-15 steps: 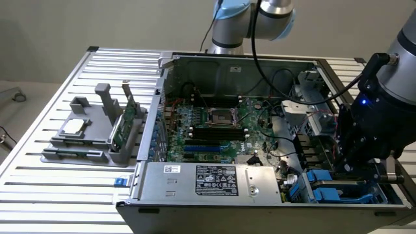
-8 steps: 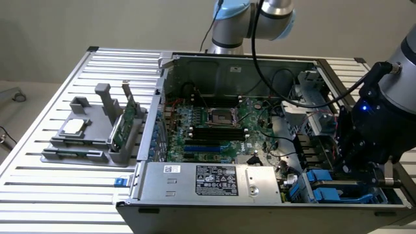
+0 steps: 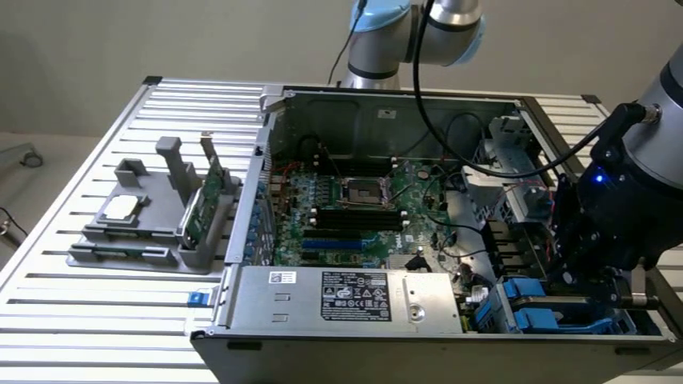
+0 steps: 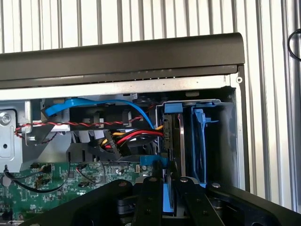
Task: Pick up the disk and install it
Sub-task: 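Insert the second disk wire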
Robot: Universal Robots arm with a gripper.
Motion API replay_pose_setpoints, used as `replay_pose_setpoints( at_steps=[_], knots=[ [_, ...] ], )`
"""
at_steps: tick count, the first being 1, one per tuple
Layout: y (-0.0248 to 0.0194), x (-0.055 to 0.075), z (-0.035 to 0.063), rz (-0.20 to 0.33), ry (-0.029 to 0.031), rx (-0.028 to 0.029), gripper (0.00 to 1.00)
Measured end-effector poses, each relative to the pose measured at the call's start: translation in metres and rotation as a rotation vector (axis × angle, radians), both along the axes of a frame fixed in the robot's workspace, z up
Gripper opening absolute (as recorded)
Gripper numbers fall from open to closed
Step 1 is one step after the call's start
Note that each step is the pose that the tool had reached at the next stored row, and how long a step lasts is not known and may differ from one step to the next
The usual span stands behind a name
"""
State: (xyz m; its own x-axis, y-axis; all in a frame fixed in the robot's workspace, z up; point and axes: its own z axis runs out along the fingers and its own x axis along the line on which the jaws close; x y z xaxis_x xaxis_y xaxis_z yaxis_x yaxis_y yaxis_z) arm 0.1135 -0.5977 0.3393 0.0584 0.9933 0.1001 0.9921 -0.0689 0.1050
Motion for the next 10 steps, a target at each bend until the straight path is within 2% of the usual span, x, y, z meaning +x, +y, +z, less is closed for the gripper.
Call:
replay_pose_setpoints(
  at_steps=[4, 10],
  knots=[
    [0.0, -0.0001, 0.0, 0.0, -0.0007, 0.0, 0.16],
    [0.0, -0.0001, 0.0, 0.002, -0.0064, 0.0001, 0.16]
  ],
)
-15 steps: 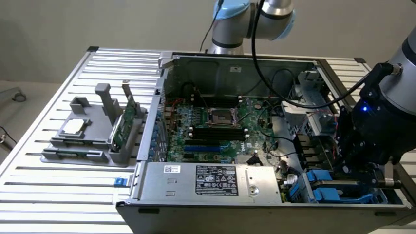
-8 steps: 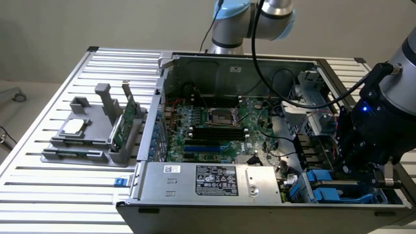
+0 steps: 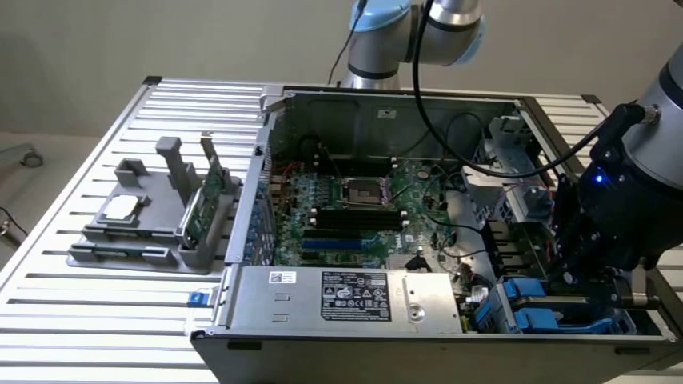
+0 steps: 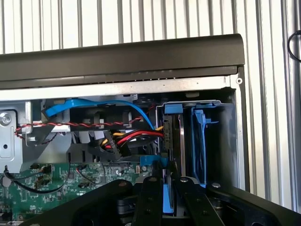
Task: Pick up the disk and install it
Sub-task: 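Insert the second disk wire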
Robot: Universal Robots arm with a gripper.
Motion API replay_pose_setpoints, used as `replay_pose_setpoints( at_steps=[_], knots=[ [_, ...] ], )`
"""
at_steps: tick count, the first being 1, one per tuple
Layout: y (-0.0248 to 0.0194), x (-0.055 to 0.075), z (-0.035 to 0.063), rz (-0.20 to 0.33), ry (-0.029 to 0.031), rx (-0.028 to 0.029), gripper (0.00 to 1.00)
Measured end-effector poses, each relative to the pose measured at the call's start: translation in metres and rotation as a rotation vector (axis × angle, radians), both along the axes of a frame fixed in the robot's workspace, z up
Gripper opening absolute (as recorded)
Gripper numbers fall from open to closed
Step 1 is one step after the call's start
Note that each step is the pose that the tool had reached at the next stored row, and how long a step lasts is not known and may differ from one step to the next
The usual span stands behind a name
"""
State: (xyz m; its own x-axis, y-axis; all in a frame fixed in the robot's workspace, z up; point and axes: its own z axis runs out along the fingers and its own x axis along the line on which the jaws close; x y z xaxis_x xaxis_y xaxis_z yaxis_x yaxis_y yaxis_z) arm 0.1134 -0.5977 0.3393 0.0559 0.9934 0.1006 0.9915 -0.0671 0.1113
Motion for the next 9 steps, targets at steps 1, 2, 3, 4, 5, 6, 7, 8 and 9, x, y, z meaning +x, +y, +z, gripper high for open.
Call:
replay_pose_setpoints(
  at_steps=[1, 2, 3, 4, 5, 6, 7, 8, 9],
  knots=[
    [0.0, 0.0, 0.0, 0.0, -0.0008, 0.0, 0.16],
    [0.0, 0.0, 0.0, 0.001, -0.0015, -0.0001, 0.16],
    [0.0, 0.0, 0.0, 0.001, -0.002, -0.0001, 0.16],
    [0.0, 0.0, 0.0001, 0.001, -0.0025, -0.0001, 0.16],
    [0.0, 0.0, 0.0, 0.001, -0.0029, -0.0001, 0.16],
    [0.0, 0.0, 0.0, 0.002, -0.0033, -0.0001, 0.16],
    [-0.0002, 0.0, 0.0001, 0.003, -0.0044, -0.0002, 0.16],
    [-0.0005, 0.0, 0.0, 0.003, -0.0052, -0.0001, 0.16],
    [-0.0007, 0.0, 0.0, 0.003, -0.0056, -0.0001, 0.16]
  ],
)
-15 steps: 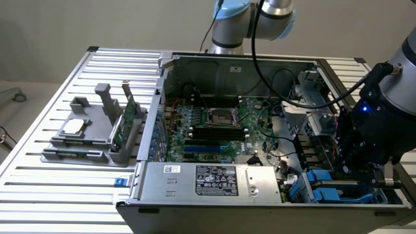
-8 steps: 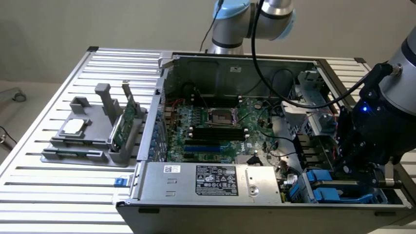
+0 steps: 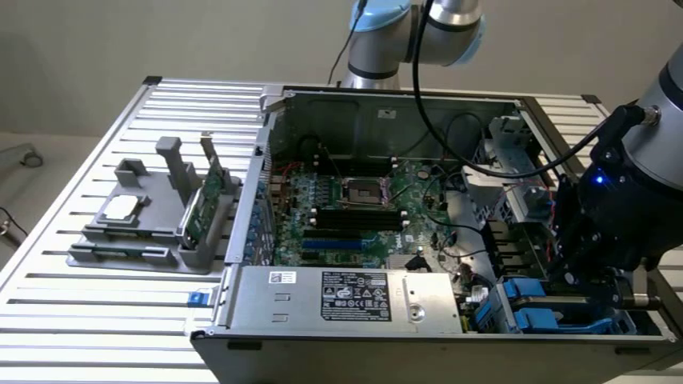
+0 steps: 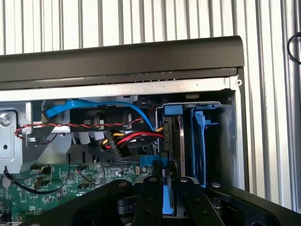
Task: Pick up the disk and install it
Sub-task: 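Insert the second disk wire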
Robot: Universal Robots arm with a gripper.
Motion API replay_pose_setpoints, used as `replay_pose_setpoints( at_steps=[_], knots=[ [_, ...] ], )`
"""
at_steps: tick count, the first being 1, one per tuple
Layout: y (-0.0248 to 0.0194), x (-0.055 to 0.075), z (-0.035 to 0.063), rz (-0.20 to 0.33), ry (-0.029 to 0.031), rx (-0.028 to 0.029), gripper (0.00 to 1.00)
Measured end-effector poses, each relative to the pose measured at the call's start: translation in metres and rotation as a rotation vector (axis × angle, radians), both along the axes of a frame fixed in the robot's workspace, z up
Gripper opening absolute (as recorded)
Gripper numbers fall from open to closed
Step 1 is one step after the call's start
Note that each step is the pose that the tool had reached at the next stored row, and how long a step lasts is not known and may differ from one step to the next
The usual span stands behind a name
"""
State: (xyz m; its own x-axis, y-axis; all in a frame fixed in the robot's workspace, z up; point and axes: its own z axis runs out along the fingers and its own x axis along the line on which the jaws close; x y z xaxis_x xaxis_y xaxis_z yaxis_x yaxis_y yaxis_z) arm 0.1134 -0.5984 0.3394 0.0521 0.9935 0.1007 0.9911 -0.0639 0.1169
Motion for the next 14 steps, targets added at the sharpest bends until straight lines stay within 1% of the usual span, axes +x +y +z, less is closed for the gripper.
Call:
replay_pose_setpoints(
  at_steps=[7, 14],
  knots=[
    [-0.0013, -0.0001, -0.0006, 0.001, -0.0041, 0.0002, 0.16],
    [-0.0025, -0.0007, -0.0028, 0.002, -0.0116, 0.0, 0.16]
  ],
)
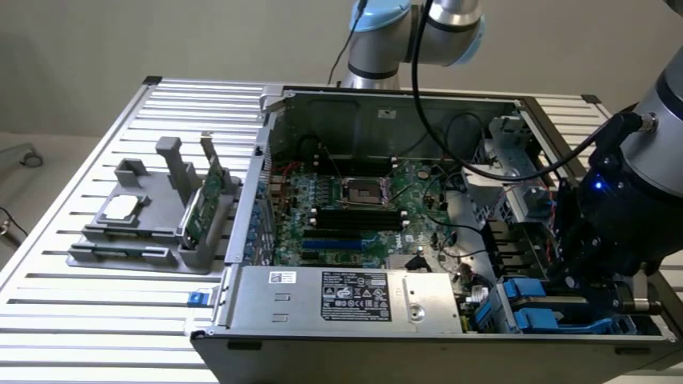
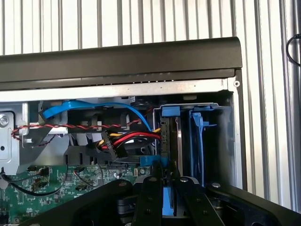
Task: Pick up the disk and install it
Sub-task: 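Insert the second disk wire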
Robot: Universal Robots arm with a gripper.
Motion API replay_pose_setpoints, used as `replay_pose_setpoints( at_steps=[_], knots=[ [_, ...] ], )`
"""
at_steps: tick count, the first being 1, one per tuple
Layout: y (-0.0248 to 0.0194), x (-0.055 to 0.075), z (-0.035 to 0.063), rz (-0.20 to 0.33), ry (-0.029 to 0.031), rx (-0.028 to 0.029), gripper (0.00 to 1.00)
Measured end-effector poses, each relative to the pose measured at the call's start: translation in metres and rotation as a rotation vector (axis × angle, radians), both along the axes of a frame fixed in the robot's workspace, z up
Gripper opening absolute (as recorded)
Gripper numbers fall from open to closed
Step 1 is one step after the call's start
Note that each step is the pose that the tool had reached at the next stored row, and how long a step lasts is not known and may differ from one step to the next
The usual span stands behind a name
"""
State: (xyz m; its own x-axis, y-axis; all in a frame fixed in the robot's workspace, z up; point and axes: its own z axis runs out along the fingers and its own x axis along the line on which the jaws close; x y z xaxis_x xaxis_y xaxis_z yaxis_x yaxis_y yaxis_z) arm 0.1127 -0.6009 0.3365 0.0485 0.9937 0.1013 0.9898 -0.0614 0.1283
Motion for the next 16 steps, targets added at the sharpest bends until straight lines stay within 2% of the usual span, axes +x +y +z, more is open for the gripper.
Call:
replay_pose_setpoints(
  at_steps=[13, 16],
  knots=[
    [-0.0022, -0.0015, -0.0044, 0.002, -0.0141, -0.0002, 0.16],
    [-0.0024, -0.0016, -0.0047, 0.003, -0.0154, -0.0003, 0.16]
  ],
)
